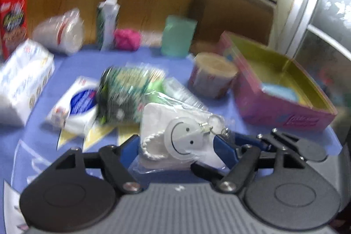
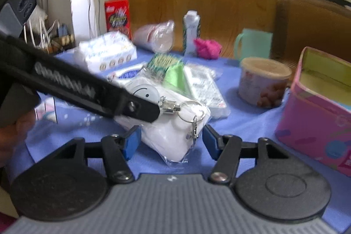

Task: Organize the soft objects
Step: 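Lower the keychain packet into the pink tin and open the left tool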

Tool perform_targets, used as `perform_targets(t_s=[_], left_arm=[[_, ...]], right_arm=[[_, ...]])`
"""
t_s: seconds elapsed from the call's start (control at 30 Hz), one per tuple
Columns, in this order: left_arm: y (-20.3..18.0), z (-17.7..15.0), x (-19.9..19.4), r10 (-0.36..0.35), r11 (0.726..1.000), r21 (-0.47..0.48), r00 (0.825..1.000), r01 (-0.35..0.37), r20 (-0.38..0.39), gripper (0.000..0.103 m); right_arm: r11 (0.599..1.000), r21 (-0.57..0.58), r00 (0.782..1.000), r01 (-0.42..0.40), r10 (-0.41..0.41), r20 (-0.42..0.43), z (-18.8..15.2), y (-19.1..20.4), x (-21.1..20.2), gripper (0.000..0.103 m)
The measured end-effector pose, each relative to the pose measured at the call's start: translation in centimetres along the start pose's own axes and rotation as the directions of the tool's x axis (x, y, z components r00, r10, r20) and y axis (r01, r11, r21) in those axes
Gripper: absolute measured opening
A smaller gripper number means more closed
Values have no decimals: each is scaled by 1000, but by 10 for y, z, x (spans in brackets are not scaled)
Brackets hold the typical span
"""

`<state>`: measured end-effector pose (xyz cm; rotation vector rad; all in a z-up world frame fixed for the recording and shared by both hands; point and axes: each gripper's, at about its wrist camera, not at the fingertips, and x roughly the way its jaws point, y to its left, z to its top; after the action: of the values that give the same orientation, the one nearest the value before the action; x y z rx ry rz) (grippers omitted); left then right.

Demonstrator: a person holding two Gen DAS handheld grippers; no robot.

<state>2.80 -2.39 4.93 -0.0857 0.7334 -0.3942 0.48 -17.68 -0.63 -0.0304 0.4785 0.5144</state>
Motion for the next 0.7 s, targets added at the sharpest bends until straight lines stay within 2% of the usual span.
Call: perform_targets(t_s=[0.13,0.2,0.3,0.5,0.7], left_arm=[[-34,27,-8,-34,996,89,997,27,73,75],[-54,41,-5,-68,990,132,993,55,96,76],[-89,60,9,-123,974,206,986,98,110,76],[-157,80,63,-188,941,297,980,162,60,76],[-198,91,121,-263,929,254,963,268,-53,76]], right_arm=[[996,-8,989,86,-85,120,7,-6,-20,64],[990,-1,973,143,-140,181,11,-16,-32,64],[974,37,948,223,-225,226,17,-38,-47,64],[923,140,905,359,-381,188,14,-97,-68,64],[871,219,874,440,-471,116,9,-144,-91,63]])
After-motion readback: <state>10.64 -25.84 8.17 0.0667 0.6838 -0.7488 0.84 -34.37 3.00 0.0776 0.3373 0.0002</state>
